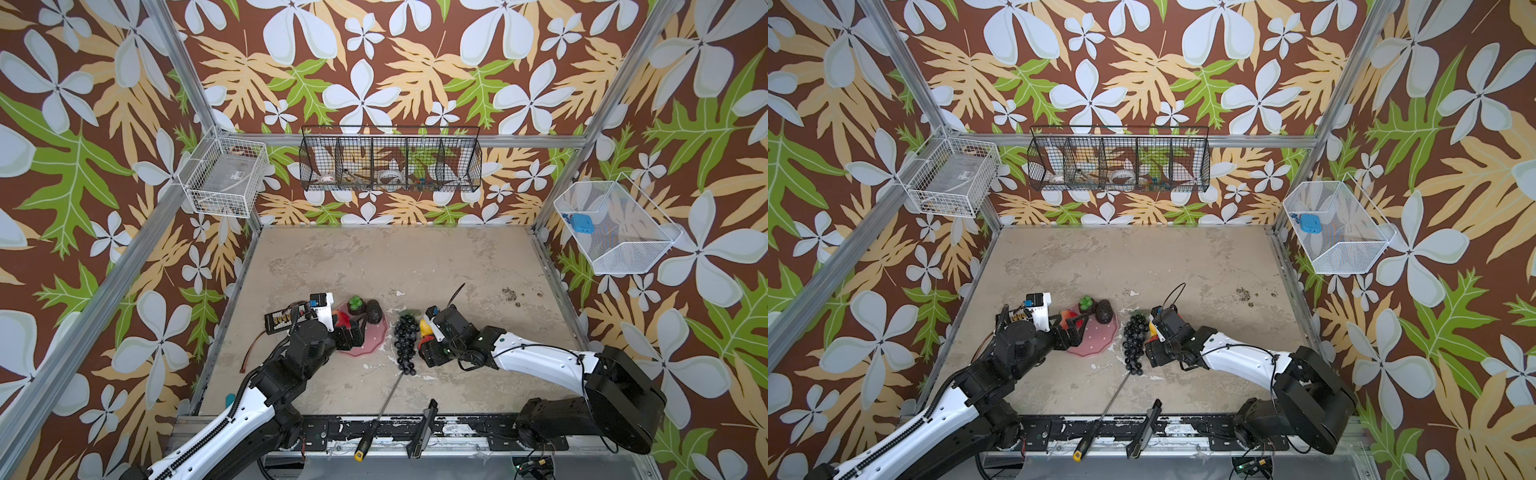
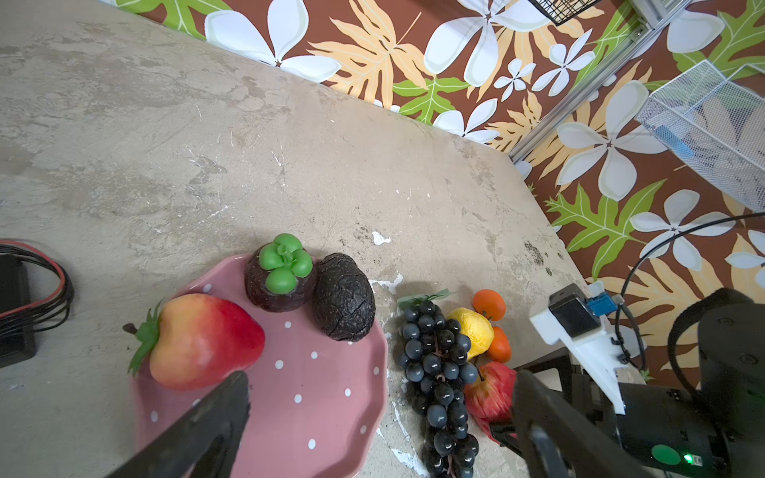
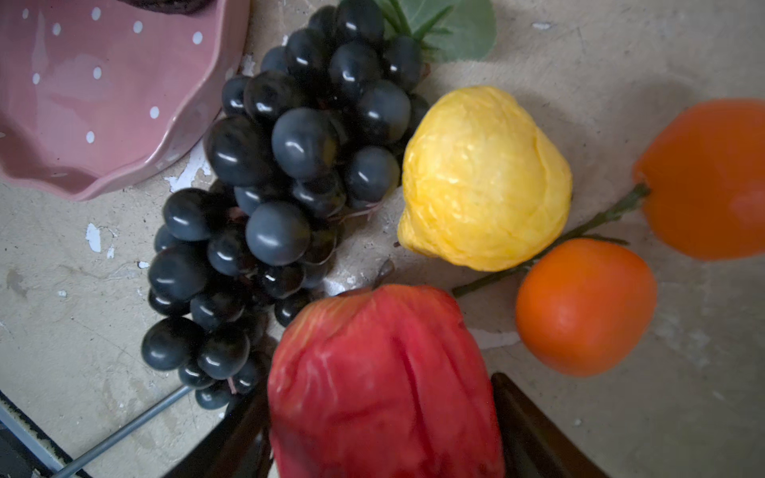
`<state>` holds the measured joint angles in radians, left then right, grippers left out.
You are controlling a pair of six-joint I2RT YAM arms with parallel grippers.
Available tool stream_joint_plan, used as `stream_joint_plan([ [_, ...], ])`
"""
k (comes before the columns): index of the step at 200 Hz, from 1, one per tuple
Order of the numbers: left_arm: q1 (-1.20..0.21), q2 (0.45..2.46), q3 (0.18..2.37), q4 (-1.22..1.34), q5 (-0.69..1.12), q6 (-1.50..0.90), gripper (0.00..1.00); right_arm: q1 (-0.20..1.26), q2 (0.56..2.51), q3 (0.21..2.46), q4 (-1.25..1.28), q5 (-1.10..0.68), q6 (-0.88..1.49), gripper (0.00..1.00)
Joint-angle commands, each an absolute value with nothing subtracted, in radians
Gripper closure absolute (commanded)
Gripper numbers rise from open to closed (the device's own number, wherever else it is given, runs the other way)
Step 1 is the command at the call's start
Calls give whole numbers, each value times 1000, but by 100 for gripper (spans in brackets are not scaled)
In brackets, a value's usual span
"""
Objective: Arrange fruit in a fruit bowl
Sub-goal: Pick up the fruit from the center of the table.
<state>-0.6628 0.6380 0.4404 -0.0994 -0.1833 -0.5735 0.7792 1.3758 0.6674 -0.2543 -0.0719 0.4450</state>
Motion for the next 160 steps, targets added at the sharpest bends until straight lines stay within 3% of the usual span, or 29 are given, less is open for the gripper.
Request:
stream_joint_plan([
  [1,-661,635,440,-83,-195,-581,0,779,1388,673,-242,-68,437,26],
  [41,-661,638,439,-84,-196,-583,0,779,1373,670,-253,-60,437,34],
  [160,-661,694,561,-175,-118,-506,3,779,1241,760,-200,-47,334,38],
])
